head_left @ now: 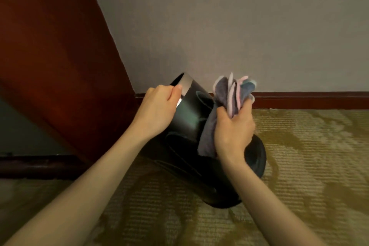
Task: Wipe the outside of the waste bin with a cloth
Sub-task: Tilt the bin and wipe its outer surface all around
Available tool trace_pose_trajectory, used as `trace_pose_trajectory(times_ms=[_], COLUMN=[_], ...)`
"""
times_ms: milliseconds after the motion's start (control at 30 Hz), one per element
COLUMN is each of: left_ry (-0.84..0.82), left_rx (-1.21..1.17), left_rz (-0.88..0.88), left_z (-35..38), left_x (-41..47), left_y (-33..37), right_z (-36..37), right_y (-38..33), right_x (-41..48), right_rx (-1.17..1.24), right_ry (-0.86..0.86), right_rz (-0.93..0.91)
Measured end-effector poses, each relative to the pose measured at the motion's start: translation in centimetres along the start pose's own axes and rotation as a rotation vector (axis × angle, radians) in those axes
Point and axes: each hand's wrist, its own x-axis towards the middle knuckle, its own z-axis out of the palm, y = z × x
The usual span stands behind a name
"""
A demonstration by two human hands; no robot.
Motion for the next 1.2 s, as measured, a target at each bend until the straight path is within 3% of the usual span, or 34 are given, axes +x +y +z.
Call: trace_pose_trajectory(times_ms=[133, 333, 600, 1067, 1200], left_ry=[0.036, 0.066, 0.083, 0.010, 0.005], left_rx=[-0.006, 0.013, 0.010, -0.103, -0.113], left_rz=[-0.120, -0.131, -0.022, 0.054, 0.068], left_z=[0.4, 0.0, -0.3, -1.1, -1.1], left_x=[1.1, 1.0, -0.2, -4.1, -4.4], left_y=[-0.1, -0.8, -0.8, -0.2, 0.0], right_z=[0.8, 1.7, 2.1, 5.1, 5.4], right_y=[0.0, 0.4, -1.5, -1.4, -1.4], right_x=[-3.3, -5.4, -0.6, 10.0, 10.5], right_rx=[0.035, 0.041, 0.050, -0.141, -0.164], right_ry=[-0.008, -0.022, -0.042, -0.473, -0.525], right_rz=[-0.097, -0.175, 0.048, 0.264, 0.286])
